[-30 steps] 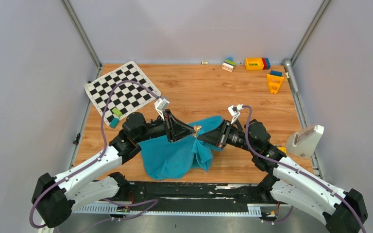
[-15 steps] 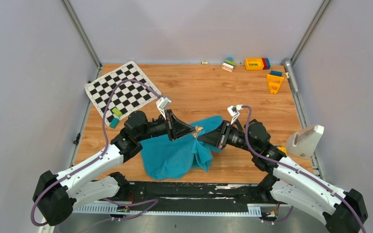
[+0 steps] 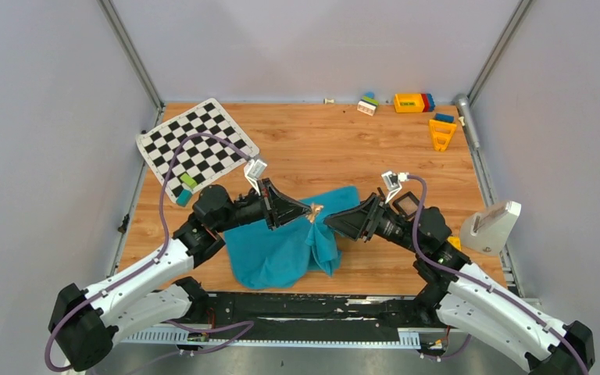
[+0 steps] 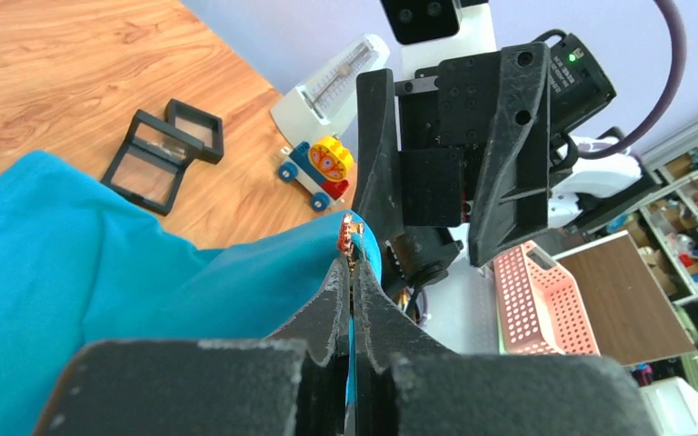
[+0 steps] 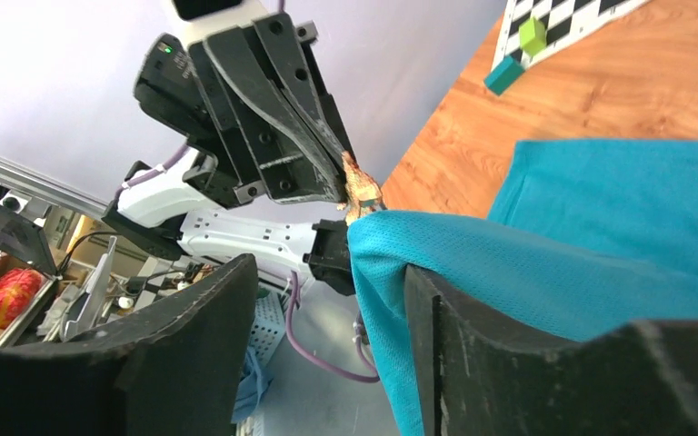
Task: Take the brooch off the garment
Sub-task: Remove the brooch from the clothes.
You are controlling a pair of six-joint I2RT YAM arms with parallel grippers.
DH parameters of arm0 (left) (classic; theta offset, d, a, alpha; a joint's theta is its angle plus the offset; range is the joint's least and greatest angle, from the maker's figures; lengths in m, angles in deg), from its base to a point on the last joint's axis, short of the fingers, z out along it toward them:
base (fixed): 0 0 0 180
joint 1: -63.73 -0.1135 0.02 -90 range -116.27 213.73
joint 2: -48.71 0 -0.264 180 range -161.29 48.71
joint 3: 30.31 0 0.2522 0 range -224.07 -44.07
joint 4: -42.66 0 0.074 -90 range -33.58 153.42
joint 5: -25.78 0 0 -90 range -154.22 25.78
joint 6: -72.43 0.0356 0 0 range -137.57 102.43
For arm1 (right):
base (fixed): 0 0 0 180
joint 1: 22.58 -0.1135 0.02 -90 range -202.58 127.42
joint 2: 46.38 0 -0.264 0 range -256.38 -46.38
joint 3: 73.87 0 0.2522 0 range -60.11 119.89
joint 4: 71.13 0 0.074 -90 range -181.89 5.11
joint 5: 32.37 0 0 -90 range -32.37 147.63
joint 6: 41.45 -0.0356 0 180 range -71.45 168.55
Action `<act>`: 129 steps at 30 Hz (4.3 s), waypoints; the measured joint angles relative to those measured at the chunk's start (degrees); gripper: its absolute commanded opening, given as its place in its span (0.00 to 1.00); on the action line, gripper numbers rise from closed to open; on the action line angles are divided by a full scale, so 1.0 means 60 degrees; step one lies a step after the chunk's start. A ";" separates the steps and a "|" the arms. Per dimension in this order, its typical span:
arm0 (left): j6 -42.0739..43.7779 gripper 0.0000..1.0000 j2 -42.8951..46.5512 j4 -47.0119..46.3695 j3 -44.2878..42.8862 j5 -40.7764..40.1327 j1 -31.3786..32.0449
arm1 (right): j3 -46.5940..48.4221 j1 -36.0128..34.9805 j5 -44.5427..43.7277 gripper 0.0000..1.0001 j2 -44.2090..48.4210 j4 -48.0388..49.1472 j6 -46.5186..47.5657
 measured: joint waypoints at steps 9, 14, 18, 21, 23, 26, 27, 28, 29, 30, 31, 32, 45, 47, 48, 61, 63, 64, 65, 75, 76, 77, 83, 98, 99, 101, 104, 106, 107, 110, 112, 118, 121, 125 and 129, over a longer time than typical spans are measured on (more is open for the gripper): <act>-0.1413 0.00 -0.0197 -0.2080 0.0954 0.0117 0.0007 | -0.0324 0.0000 -0.0095 0.57 -0.0178 0.1144 -0.0273; -0.1894 0.00 -0.0433 -0.2932 0.1009 0.0197 0.0007 | -0.0419 0.0000 0.0138 0.50 -0.0641 0.1796 -0.0532; -0.2073 0.00 -0.0433 -0.3359 0.1024 0.0251 0.0007 | -0.0430 0.0000 0.0244 0.38 -0.0787 0.2193 -0.0721; -0.2164 0.00 -0.0433 -0.3566 0.1042 0.0291 0.0007 | -0.0492 0.0000 0.0277 0.28 -0.0790 0.2419 -0.0809; -0.2175 0.00 -0.0433 -0.3599 0.1053 0.0328 0.0007 | -0.0561 0.0000 0.0288 0.22 -0.0790 0.2514 -0.0860; -0.2157 0.00 -0.0433 -0.3563 0.1056 0.0342 0.0007 | -0.0579 0.0000 0.0313 0.18 -0.0801 0.2565 -0.0925; -0.2138 0.00 -0.0433 -0.3552 0.1056 0.0346 0.0007 | -0.0579 0.0000 0.0317 0.17 -0.0801 0.2565 -0.0933; -0.2120 0.00 -0.0433 -0.3534 0.1056 0.0346 0.0007 | -0.0579 0.0000 0.0321 0.15 -0.0801 0.2561 -0.0936; -0.2095 0.00 -0.0433 -0.3501 0.1056 0.0346 0.0007 | -0.0579 0.0000 0.0324 0.14 -0.0801 0.2554 -0.0929; -0.2058 0.00 -0.0433 -0.3461 0.1053 0.0346 0.0007 | -0.0579 0.0000 0.0324 0.12 -0.0809 0.2543 -0.0929; -0.2022 0.00 -0.0433 -0.3428 0.1053 0.0346 0.0007 | -0.0579 0.0000 0.0328 0.11 -0.0820 0.2535 -0.0925; -0.1971 0.00 -0.0430 -0.3399 0.1053 0.0350 0.0007 | -0.0579 0.0004 0.0342 0.11 -0.0856 0.2521 -0.0929; -0.0801 0.00 -0.0397 -0.1770 0.0528 0.0364 -0.0058 | -0.0244 0.0095 0.0637 0.10 -0.1472 0.1858 -0.0736; -0.0484 0.00 -0.0397 -0.1177 0.0270 0.0321 -0.0058 | -0.0113 0.0106 0.0685 0.11 -0.1555 0.1632 -0.0605; -0.0317 0.00 -0.0397 -0.0849 0.0135 0.0291 -0.0058 | -0.0036 0.0113 0.0714 0.11 -0.1606 0.1472 -0.0521; 0.1898 0.00 -0.0747 0.3971 -0.1603 -0.0688 0.0277 | 0.0328 0.0036 0.0710 0.72 -0.1880 0.0357 0.0222; 0.2186 0.00 -0.0750 0.4503 -0.1698 -0.1027 0.0299 | 0.0328 0.0022 0.0641 0.73 -0.1869 0.0189 0.0288; 0.2331 0.00 -0.0750 0.4758 -0.1734 -0.1253 0.0299 | 0.0328 0.0018 0.0608 0.73 -0.1851 0.0124 0.0295; 0.2430 0.00 -0.0750 0.4962 -0.1738 -0.1410 0.0299 | 0.0328 0.0018 0.0550 0.72 -0.1818 0.0113 0.0299; 0.2561 0.00 -0.0659 0.5060 -0.1373 -0.2138 0.0299 | 0.0324 0.0018 -0.0117 0.68 -0.1727 -0.0426 0.0288; 0.2495 0.00 -0.0619 0.4892 -0.1224 -0.2146 0.0299 | 0.0306 0.0018 -0.0117 0.68 -0.1767 -0.0397 0.0284; 0.2404 0.00 -0.0590 0.4747 -0.1086 -0.2149 0.0299 | 0.0262 0.0018 -0.0113 0.68 -0.1796 -0.0346 0.0288; 0.2320 0.00 -0.0586 0.4947 -0.1111 -0.2550 0.0299 | 0.0026 0.0018 -0.0175 0.68 -0.1803 -0.0262 0.0441; 0.6783 0.00 -0.3920 1.2790 -0.6382 -0.4983 0.1344 | -0.0117 0.0018 -0.1027 0.67 -0.1515 -0.0565 0.1322; 0.7060 0.00 -0.4167 1.3202 -0.6557 -0.5399 0.1486 | -0.0117 0.0018 -0.1064 0.67 -0.1494 -0.0637 0.1392; 0.7617 0.00 -0.4590 1.3795 -0.6794 -0.6288 0.1599 | -0.0117 0.0018 -0.1137 0.67 -0.1428 -0.0776 0.1494; 0.8506 0.00 -0.4849 1.4225 -0.6867 -0.7617 0.1596 | -0.0127 0.0018 -0.1242 0.67 -0.1217 -0.0951 0.1592; 0.8998 0.00 -0.4819 1.4396 -0.6870 -0.8349 0.1588 | -0.0178 0.0018 -0.1308 0.67 -0.1053 -0.0954 0.1657; 0.9253 0.00 -0.4779 1.4462 -0.6870 -0.8688 0.1588 | -0.0208 0.0018 -0.1337 0.67 -0.0984 -0.0969 0.1687; 0.9938 0.00 -0.4583 1.4539 -0.6870 -0.9362 0.1588 | -0.0259 0.0018 -0.1424 0.67 -0.0860 -0.1013 0.1767; 1.0244 0.00 -0.4357 1.4531 -0.6870 -0.9511 0.1588 | -0.0259 0.0018 -0.1439 0.68 -0.0860 -0.1013 0.1832; 1.1260 0.00 -0.3104 1.4433 -0.6870 -0.8287 0.1577 | -0.0211 0.0018 -0.1082 0.65 -0.1679 -0.0674 0.2495; 1.1704 0.00 -0.2616 1.4429 -0.6870 -0.7541 0.1577 | 0.0073 0.0018 -0.0787 0.67 -0.3027 -0.0433 0.3038; 1.1985 0.00 -0.2488 1.4433 -0.6870 -0.7125 0.1577 | 0.0492 -0.0062 -0.0055 0.76 -0.4816 0.0455 0.3340; 1.2112 0.00 -0.2535 1.4429 -0.6870 -0.6885 0.1577 | 0.1362 -0.0718 0.0306 0.77 -0.6502 0.1147 0.3603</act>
